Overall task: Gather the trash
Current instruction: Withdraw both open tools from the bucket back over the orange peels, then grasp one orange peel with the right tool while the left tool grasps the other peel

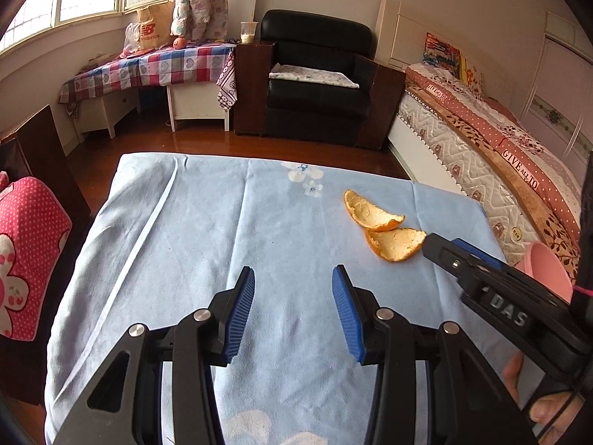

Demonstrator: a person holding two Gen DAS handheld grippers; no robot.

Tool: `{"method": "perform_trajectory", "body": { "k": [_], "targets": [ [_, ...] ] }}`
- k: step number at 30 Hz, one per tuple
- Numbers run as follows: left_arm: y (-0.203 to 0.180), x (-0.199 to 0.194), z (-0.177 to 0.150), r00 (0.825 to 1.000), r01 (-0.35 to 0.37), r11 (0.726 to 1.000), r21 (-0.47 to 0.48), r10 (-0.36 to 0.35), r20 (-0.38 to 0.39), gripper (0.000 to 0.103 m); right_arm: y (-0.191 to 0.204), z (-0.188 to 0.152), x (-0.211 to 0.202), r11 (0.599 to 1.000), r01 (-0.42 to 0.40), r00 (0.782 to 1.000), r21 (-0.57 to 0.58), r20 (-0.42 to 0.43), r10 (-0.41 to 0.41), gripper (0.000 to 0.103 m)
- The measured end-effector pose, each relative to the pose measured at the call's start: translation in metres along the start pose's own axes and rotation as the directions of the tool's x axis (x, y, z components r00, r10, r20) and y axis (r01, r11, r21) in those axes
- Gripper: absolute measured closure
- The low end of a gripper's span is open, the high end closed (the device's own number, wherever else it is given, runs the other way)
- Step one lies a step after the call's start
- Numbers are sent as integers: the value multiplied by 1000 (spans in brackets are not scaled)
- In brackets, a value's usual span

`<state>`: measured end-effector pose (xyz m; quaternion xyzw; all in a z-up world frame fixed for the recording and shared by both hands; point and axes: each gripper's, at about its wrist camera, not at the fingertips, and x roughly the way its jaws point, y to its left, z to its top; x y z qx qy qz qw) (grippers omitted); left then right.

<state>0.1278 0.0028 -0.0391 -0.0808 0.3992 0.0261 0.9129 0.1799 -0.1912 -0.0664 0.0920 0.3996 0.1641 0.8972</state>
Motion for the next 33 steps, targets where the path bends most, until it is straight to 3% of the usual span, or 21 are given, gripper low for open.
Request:
{"method": "perform_trajectory", "body": {
  "k": [6,8,9,12,23,33],
  "targets": [
    [2,10,4,1000,-2,1000,-6,2,-7,60,0,6,34,998,55,998,13,-42,-54,64],
    [2,14,7,1000,-1,1000,-8,1,-10,60,-3,6,39,998,53,998,23,-42,-52,76],
    [1,15,8,1000,0,1000,-9,0,-12,60,-5,6,41,998,56,997,26,-45,-55,91],
    [-2,21,13,1000,11,1000,-13,-11,-13,60,-17,1,41,997,41,998,61,-56,-38,97],
    [-32,66,46,997,79,995,-57,-80,-5,60,-59,-23,-21,990,-2,1000,140,8,1,98],
    [-58,122,54,999,18,998,-54,-19,-30,61,-83,-31,-45,989,4,999,145,36,-10,98]
  ]
}}
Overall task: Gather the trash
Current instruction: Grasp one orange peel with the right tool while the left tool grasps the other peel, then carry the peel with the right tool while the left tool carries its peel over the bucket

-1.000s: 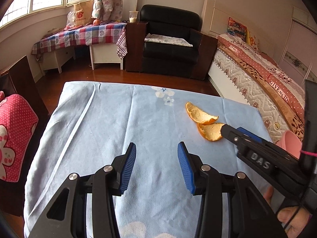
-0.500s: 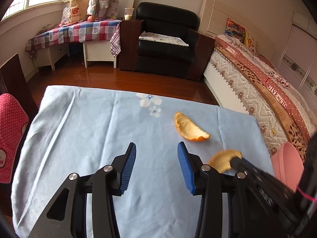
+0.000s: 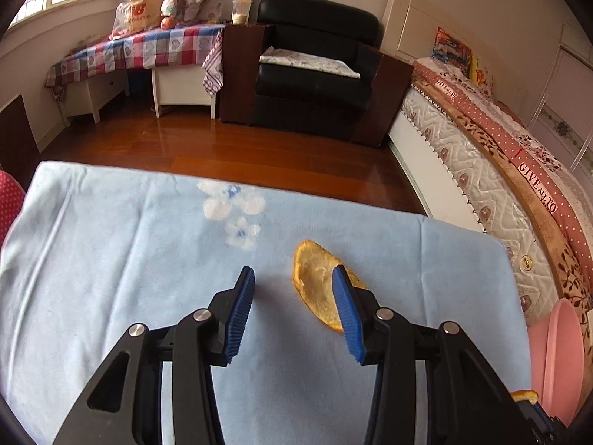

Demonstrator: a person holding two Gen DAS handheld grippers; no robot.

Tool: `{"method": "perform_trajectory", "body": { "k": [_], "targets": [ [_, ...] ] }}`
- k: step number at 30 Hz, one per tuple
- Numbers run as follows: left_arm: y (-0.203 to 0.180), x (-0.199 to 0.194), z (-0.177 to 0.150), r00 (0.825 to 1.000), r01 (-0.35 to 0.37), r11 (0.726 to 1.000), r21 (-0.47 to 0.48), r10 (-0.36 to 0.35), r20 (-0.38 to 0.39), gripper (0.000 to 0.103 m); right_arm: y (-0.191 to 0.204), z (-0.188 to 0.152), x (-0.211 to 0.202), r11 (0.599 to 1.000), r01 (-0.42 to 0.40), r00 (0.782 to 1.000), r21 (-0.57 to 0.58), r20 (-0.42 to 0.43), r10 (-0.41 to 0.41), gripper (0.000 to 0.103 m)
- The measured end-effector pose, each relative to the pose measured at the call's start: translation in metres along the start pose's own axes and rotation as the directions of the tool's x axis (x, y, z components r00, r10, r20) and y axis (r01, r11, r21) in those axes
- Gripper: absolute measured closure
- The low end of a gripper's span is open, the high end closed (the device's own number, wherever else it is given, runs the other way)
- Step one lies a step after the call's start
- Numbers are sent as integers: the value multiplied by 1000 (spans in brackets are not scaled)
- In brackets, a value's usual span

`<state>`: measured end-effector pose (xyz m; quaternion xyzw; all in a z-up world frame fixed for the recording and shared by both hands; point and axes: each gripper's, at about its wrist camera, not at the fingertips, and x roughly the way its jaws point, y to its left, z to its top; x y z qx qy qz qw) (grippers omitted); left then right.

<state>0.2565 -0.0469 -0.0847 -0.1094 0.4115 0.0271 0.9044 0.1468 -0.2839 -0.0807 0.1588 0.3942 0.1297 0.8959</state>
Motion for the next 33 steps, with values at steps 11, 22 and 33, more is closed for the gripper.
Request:
{"method": "perform_trajectory", "body": {
  "k": [11,22,33],
  "targets": [
    [-25,-16,-11,997,75,992,100,-76,3,99,-11,-5,-11,1000,0,1000,15,6,0,98],
    [-22,-92,-52,991,134,982,131,-136,0,99,-5,-20,-41,1000,14,1000,-7,24,-13,98],
    [-30,-151,-98,990,139,979,146,-139,-11,99,-3,-42,-78,999,35,999,-21,42,-34,98]
  ]
}}
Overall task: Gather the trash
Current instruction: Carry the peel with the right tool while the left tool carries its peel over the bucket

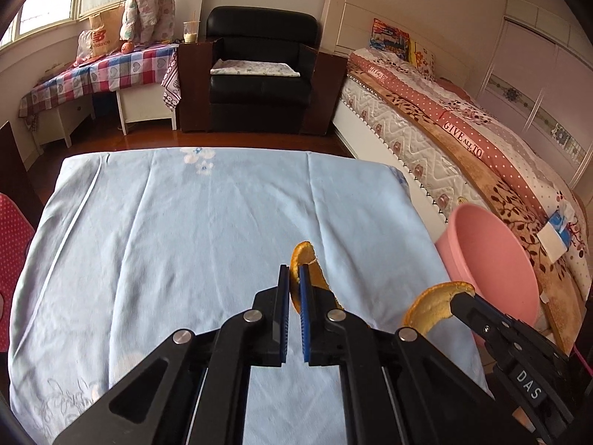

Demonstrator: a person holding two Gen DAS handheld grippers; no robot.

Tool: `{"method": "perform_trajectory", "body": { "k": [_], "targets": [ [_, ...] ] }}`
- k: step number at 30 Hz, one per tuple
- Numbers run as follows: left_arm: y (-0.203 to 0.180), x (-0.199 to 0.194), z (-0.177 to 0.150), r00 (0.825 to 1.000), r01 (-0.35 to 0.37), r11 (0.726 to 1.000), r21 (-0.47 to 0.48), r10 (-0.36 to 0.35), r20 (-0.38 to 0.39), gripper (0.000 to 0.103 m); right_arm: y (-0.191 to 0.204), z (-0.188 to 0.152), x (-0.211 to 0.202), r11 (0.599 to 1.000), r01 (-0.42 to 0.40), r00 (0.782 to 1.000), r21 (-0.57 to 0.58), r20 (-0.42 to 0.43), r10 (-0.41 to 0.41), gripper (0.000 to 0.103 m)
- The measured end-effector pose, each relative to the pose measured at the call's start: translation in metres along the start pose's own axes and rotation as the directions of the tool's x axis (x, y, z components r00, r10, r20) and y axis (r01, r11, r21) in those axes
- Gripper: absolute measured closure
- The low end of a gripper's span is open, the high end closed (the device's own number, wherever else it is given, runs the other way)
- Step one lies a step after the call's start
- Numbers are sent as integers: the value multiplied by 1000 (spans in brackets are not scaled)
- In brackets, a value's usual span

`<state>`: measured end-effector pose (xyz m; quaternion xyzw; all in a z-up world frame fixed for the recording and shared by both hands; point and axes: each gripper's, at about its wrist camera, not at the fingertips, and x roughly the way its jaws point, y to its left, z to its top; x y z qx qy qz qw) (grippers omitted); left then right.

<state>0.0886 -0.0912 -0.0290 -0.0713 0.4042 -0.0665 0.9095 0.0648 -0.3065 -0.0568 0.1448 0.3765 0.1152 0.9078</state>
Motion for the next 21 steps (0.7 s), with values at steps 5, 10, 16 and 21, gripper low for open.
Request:
{"method": "perform_trajectory", "body": {
  "k": [5,10,16,21],
  "targets": [
    [-15,-15,-15,1000,4,1000,25,-4,8,99,-2,-8,-14,1000,10,1000,-7,6,-10,98],
    [-37,-23,-23,1000,11,997,73,-12,15,99,-11,-9,-28,1000,23,999,9,26,-23,98],
    [-59,-27,-31,1000,22,992,122,-24,17,99,-18,-12,-41,999,39,998,16,46,-40,98],
    [-72,-29,-32,999,30,989,143,-32,17,99,-24,-13,-46,998,51,997,20,52,-52,98]
  ]
}}
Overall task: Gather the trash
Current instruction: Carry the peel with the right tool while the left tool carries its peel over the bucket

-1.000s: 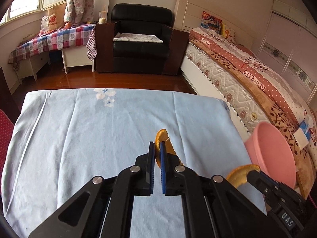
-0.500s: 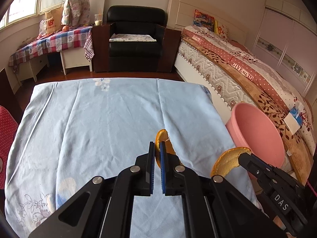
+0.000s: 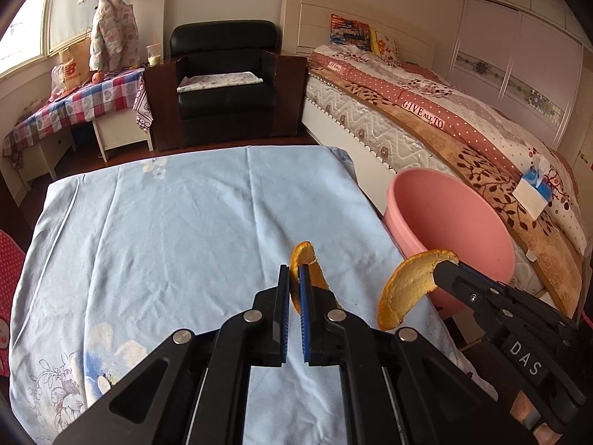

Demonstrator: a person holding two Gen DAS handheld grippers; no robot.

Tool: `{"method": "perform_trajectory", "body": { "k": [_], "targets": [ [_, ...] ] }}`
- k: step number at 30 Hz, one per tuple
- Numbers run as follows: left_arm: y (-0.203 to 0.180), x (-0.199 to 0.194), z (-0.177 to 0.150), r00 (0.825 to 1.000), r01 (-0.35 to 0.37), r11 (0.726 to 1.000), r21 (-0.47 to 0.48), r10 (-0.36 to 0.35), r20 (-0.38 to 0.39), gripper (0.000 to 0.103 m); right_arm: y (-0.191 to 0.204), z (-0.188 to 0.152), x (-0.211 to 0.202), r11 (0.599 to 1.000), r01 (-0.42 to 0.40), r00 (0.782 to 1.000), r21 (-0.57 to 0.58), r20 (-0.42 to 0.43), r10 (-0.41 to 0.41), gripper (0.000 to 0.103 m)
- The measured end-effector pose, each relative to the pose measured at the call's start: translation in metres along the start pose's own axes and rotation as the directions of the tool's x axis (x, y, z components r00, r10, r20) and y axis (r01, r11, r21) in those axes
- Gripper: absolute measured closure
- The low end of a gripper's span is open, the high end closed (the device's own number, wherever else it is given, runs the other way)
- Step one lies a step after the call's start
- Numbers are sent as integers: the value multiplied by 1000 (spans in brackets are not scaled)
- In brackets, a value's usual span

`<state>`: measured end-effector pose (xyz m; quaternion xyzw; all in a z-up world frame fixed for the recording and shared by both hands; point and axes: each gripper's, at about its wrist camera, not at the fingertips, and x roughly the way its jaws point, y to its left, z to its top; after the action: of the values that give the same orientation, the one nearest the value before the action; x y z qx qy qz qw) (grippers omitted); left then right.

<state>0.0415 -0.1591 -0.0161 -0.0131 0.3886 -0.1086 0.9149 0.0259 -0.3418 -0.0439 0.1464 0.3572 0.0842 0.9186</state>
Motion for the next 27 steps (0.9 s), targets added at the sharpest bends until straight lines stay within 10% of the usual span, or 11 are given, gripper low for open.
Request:
{"method": "perform_trajectory", "body": {
  "k": [27],
  "targets": [
    [-71,20,31,995,92,992,91,-95,24,99,-84,18,-34,976,168,977,138,111,-184,98]
  ]
}}
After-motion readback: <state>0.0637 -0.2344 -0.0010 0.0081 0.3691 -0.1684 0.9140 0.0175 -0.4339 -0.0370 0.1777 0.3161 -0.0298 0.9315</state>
